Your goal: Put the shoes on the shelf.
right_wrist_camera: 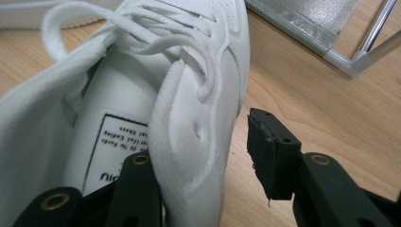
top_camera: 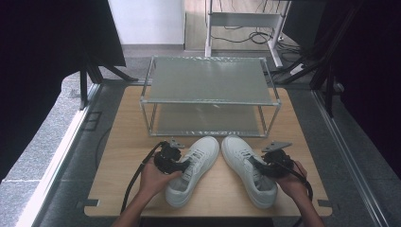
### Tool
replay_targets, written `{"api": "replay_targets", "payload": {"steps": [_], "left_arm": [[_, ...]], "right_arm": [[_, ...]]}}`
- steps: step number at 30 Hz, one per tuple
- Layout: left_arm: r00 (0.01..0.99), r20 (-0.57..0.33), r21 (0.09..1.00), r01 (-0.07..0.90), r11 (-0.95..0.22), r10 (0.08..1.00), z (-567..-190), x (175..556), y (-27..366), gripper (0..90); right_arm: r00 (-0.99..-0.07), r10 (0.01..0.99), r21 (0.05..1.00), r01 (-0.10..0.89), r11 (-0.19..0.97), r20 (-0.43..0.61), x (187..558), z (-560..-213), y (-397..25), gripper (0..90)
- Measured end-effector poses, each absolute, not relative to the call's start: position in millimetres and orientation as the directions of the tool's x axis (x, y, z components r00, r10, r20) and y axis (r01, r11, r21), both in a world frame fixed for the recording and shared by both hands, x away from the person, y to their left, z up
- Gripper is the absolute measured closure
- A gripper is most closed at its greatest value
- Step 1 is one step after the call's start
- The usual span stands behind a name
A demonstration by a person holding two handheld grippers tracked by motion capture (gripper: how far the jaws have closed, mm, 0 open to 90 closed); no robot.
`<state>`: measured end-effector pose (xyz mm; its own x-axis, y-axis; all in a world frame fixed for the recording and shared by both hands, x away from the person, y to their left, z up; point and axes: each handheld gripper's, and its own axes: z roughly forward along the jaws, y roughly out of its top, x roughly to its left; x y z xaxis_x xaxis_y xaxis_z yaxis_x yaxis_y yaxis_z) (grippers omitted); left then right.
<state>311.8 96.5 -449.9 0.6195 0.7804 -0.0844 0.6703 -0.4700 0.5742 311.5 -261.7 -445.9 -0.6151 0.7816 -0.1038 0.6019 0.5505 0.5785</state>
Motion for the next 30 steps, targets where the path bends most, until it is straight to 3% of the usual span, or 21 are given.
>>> {"api": "replay_targets", "payload": {"steps": [14, 20, 24, 30], "left_arm": [[0.597, -0.095, 0.565, 0.691, -0.451, 0.797, -455, 317, 89, 72.7], [0.579, -0.098, 0.588, 0.69, -0.422, 0.809, -458, 314, 92, 78.6], [0.572, -0.107, 0.605, 0.687, -0.403, 0.814, -460, 313, 95, 81.1], [0.555, -0.135, 0.63, 0.688, -0.361, 0.821, -464, 310, 99, 81.9]], "right_arm": [[-0.617, 0.78, 0.541, 0.623, 0.565, -0.104, 323, -451, -254, 68.3], [-0.614, 0.776, 0.484, 0.642, 0.595, -0.141, 325, -451, -251, 76.5], [-0.605, 0.78, 0.457, 0.655, 0.601, -0.158, 327, -452, -252, 84.4], [-0.579, 0.809, 0.491, 0.68, 0.545, -0.096, 329, -453, -262, 86.2]]}}
